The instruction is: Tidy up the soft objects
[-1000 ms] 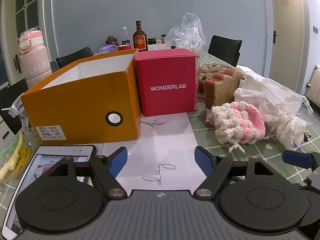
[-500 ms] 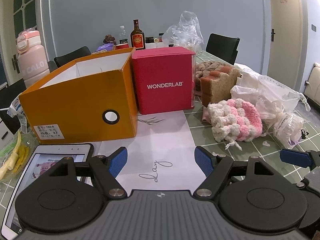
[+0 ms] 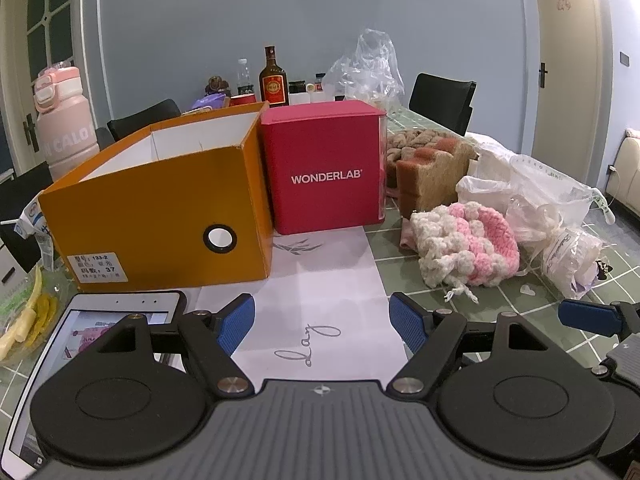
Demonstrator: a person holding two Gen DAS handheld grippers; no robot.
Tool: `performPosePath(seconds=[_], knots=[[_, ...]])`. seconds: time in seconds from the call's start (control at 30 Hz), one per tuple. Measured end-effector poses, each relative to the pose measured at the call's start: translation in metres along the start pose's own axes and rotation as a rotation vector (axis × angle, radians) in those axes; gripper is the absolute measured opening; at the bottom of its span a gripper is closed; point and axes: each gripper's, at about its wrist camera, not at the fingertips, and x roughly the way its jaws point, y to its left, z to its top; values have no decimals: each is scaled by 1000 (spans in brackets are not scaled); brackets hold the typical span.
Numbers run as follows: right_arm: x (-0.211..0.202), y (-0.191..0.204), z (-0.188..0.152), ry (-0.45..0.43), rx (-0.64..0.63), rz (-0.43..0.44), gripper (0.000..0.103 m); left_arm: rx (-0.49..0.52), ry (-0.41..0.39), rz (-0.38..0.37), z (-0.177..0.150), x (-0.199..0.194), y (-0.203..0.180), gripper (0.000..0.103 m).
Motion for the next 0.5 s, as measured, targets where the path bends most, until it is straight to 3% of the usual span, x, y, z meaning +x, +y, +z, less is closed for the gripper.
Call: performPosePath(seconds=[0.3, 0.5], knots=[[-1, -10, -1, 2, 23, -16, 100, 28, 1, -53, 2, 0, -2, 90], [-1, -36, 0, -4, 53, -88, 100, 3, -3, -68, 5, 5, 4, 90]])
